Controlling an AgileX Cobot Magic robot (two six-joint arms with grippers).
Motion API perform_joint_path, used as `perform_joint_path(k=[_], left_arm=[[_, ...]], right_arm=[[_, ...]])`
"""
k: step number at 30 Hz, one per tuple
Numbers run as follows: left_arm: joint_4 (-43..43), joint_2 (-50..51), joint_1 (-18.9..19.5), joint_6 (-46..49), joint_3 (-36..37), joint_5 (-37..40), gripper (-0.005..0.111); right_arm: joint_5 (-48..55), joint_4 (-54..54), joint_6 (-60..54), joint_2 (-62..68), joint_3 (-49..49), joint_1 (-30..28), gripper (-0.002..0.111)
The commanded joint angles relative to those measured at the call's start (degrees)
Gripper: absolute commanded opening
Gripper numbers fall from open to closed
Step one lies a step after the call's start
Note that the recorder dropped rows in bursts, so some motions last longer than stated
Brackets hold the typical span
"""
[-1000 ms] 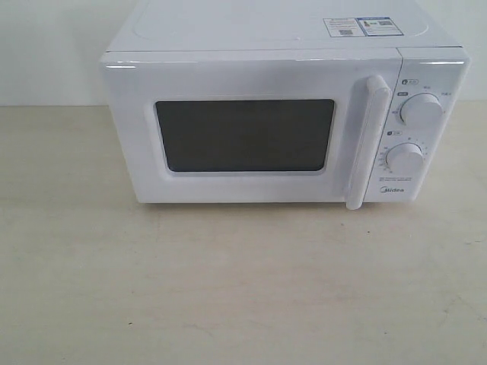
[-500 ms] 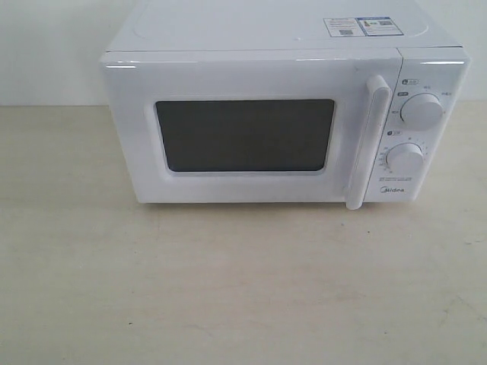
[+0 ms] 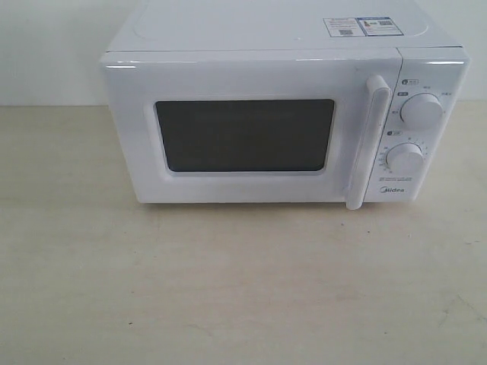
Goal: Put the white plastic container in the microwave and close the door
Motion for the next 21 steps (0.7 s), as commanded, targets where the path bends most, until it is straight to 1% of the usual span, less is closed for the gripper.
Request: perform_joint_path(k=[1, 2, 4, 8, 11, 12, 15, 18, 21], left_arm=[[0.06, -0.19, 0.22, -0.4, 0.2, 0.0, 0.004], [0.06, -0.19, 0.22, -0.4, 0.2, 0.0, 0.004], [0.06, -0.19, 0.22, -0.4, 0.2, 0.0, 0.004], [0.06, -0.19, 0.22, -0.4, 0.2, 0.0, 0.004], [0.06, -0.19, 0.22, -0.4, 0.2, 0.0, 0.004], [0.06, -0.19, 0.22, -0.4, 0.2, 0.0, 0.004], [0.06, -0.19, 0.22, -0.4, 0.2, 0.0, 0.004], [0.06, -0.19, 0.22, -0.4, 0.2, 0.0, 0.004], [0.06, -0.19, 0.22, -0.4, 0.2, 0.0, 0.004]], right_arm=[[-4.2, 14.26, -17.08, -0.28, 3.3, 0.05, 0.0], [-4.2, 18.31, -22.85, -0.28, 3.62, 0.05, 0.0], [-4.36, 23.52, -29.96, -0.28, 3.62, 0.05, 0.0], [-3.52, 29.6, -42.5, -0.28, 3.62, 0.05, 0.0], [-3.52, 36.18, -56.59, -0.28, 3.62, 0.05, 0.0], [-3.37, 37.82, -59.2, -0.28, 3.62, 0.05, 0.0], [-1.45, 38.4, -58.73, -0.28, 3.62, 0.05, 0.0], [2.9, 38.4, -55.49, -0.28, 3.62, 0.05, 0.0], [3.22, 38.4, -54.86, -0.28, 3.62, 0.05, 0.0]])
